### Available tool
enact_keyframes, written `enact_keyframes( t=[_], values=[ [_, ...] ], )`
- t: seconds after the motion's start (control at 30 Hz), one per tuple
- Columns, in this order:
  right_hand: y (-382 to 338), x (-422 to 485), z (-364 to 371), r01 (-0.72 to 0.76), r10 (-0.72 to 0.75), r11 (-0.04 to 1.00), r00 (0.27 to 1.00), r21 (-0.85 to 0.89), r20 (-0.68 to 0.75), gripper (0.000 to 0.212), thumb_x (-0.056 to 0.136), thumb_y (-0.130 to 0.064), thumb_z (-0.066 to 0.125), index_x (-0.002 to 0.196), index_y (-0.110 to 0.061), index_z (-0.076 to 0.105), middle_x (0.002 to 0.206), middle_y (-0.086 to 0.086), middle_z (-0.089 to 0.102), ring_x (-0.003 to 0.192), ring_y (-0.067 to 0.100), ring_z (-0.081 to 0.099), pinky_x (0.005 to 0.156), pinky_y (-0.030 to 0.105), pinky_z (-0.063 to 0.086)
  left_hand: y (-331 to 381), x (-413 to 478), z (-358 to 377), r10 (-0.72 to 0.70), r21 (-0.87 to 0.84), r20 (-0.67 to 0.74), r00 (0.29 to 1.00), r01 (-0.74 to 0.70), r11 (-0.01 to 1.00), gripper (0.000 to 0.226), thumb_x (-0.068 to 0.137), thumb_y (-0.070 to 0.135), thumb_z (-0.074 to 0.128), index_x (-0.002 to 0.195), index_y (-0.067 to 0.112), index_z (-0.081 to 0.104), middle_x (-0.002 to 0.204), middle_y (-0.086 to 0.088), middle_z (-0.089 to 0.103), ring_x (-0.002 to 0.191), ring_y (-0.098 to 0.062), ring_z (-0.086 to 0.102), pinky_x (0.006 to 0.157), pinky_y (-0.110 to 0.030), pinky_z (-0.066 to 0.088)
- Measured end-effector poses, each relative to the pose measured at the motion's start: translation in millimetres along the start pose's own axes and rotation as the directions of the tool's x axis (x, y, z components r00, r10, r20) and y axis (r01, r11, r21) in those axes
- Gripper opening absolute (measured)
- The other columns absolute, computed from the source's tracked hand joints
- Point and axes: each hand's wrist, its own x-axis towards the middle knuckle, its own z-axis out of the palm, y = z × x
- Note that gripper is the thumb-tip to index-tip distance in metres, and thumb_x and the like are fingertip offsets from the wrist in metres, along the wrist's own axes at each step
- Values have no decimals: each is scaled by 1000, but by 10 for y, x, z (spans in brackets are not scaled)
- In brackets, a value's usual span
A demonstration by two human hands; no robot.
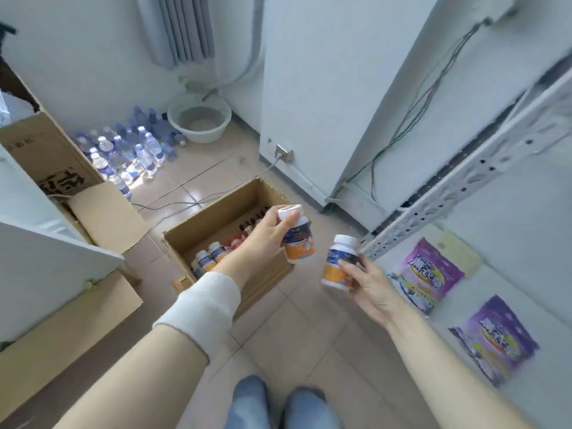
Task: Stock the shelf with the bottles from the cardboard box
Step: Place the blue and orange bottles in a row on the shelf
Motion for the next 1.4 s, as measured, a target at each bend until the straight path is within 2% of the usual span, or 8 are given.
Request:
enact_keyframes(
  t=[0.1, 0.3, 0.47, 0.67, 0.8, 0.9, 1.07, 1.4],
  values=[
    [-204, -491, -312, 61, -60, 998, 996, 22, -69, 102, 20, -46, 93, 108, -6, 59, 96, 8, 67, 74, 13, 69, 70, 33, 57, 351, -178, 505, 73, -35, 104, 992, -70, 997, 35, 98, 36, 39, 126, 15, 41, 111, -11, 59, 96, -18, 61, 82, -27, 52],
    [-563, -1535, -1093, 230, -214, 970, 961, 74, -172, 90, 21, -44, 94, 97, -8, 63, 90, 5, 70, 81, 18, 66, 79, 35, 56, 882, -508, 1686, 154, -78, 327, 933, -136, 988, 41, 85, 50, 55, 112, 20, 48, 97, -7, 64, 88, -20, 63, 90, -40, 49],
    [-888, -2505, -1867, 377, -360, 925, 905, 38, -227, 88, 28, -42, 93, 101, -7, 60, 85, 4, 73, 73, 16, 71, 64, 27, 55, 1215, -919, 2891, 230, -46, 482, 846, -238, 970, 36, 85, 43, 57, 109, 16, 51, 92, -4, 66, 84, -17, 65, 79, -33, 51],
    [-1317, -3451, -2731, 474, -471, 878, 822, -74, -319, 16, 85, -3, 56, 100, -9, 57, 90, 5, 66, 71, 10, 67, 65, 20, 57, 1658, -1325, 4186, 333, -26, 587, 738, -394, 919, 18, 92, 37, 51, 101, 21, 53, 92, -4, 64, 84, -15, 64, 84, -34, 53],
    [-1686, -3816, -3134, 553, -557, 824, 755, -120, -346, 25, 76, -15, 69, 98, -12, 59, 89, 2, 67, 68, 6, 67, 62, 16, 55, 1957, -1391, 4812, 363, 7, 635, 682, -475, 880, 26, 89, 42, 51, 98, 19, 54, 100, -9, 62, 91, -21, 62, 93, -42, 50],
    [-2006, -3940, -3372, 591, -607, 790, 717, -163, -343, 74, 38, -40, 90, 101, -10, 62, 85, -2, 72, 73, 9, 70, 66, 21, 57, 2180, -1334, 5224, 369, 41, 658, 656, -521, 853, 20, 96, 35, 47, 91, 16, 51, 102, -13, 58, 93, -23, 60, 95, -42, 48],
    [-2572, -3947, -3726, 609, -652, 756, 666, -241, -363, 16, 85, -7, 57, 99, -11, 62, 85, -3, 68, 69, 2, 67, 64, 16, 56, 2522, -918, 5841, 377, 96, 684, 624, -590, 802, 33, 92, 43, 51, 102, 11, 52, 110, -15, 62, 105, -26, 61, 97, -39, 47],
    [-3775, -3327, -4531, 465, -642, 765, 600, -445, -477, 34, 79, -12, 68, 111, -14, 56, 103, 3, 66, 89, 14, 64, 79, 26, 53, 3295, 265, 6926, 321, 183, 806, 498, -725, 664, 17, 97, 32, 46, 104, 16, 45, 103, -1, 56, 97, -15, 53, 84, -22, 45]
  ],
)
